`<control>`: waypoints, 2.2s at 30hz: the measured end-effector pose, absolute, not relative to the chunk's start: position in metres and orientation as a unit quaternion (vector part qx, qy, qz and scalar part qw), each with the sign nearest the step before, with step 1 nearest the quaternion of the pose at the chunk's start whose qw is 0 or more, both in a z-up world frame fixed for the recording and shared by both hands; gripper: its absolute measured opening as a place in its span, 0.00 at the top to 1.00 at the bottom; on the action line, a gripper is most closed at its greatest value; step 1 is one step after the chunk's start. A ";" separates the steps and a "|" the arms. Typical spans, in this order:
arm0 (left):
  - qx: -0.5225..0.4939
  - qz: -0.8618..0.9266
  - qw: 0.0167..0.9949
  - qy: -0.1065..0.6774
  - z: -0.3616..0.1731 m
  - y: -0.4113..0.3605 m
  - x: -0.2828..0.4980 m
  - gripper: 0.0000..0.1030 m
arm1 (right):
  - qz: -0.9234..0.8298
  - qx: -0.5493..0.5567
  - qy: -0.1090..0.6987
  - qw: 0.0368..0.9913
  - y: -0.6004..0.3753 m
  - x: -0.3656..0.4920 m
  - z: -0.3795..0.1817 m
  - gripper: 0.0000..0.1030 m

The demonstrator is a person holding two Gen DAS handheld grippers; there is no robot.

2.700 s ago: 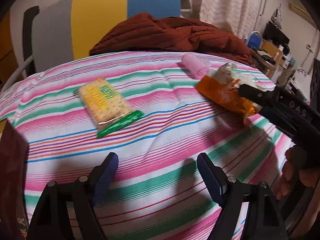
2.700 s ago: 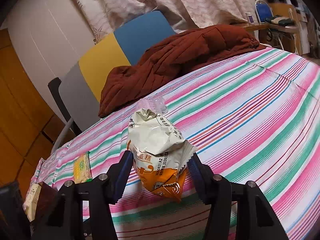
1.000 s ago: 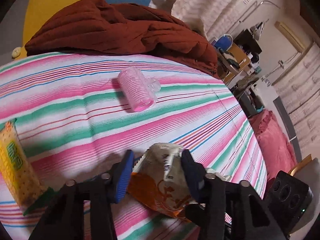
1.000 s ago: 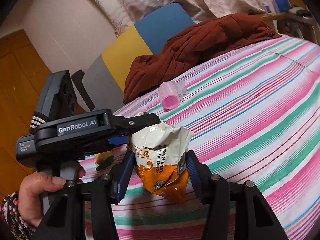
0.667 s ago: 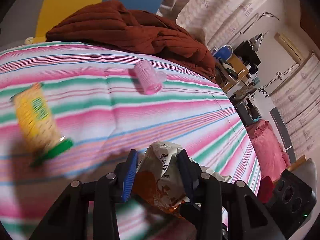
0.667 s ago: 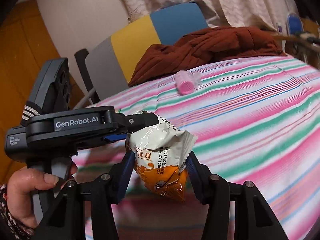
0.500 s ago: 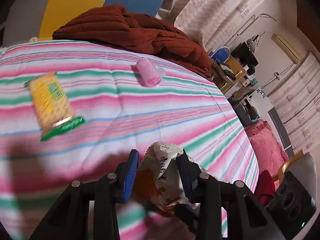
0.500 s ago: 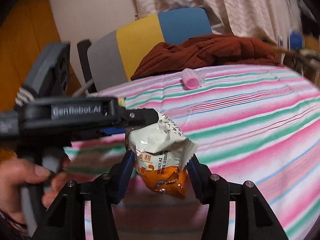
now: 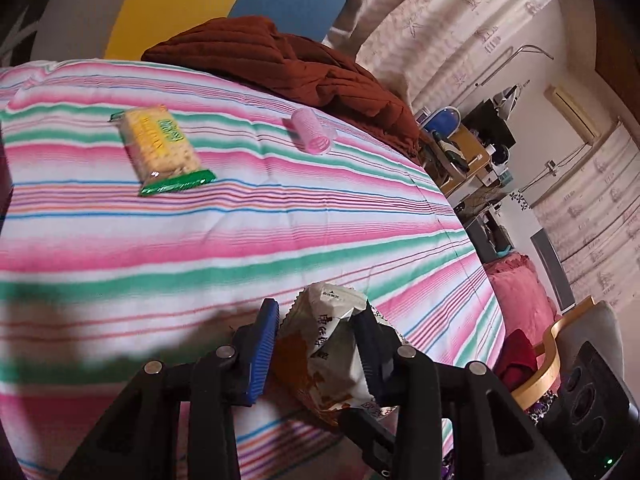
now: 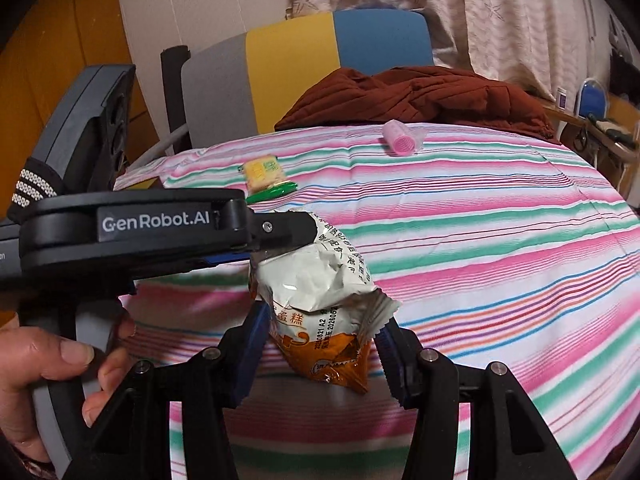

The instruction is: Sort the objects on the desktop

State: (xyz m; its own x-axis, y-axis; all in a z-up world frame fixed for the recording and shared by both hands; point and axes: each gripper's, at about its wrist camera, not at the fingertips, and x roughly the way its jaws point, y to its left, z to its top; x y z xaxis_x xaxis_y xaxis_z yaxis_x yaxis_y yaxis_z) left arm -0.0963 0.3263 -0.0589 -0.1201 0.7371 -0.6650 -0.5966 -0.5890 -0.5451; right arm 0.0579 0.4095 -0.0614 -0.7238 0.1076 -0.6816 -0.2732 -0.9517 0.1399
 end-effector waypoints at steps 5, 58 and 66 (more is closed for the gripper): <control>-0.487 0.748 0.445 -0.077 -0.059 0.317 -0.090 0.62 | 0.920 -0.364 0.098 0.107 0.398 0.061 -0.060 0.48; -0.414 0.810 0.414 0.011 -0.037 0.295 -0.029 0.74 | 0.934 -0.326 0.109 0.095 0.378 0.089 -0.065 0.51; -0.406 0.812 0.418 0.012 -0.028 0.288 -0.023 0.77 | 0.939 -0.312 0.113 0.093 0.376 0.091 -0.057 0.52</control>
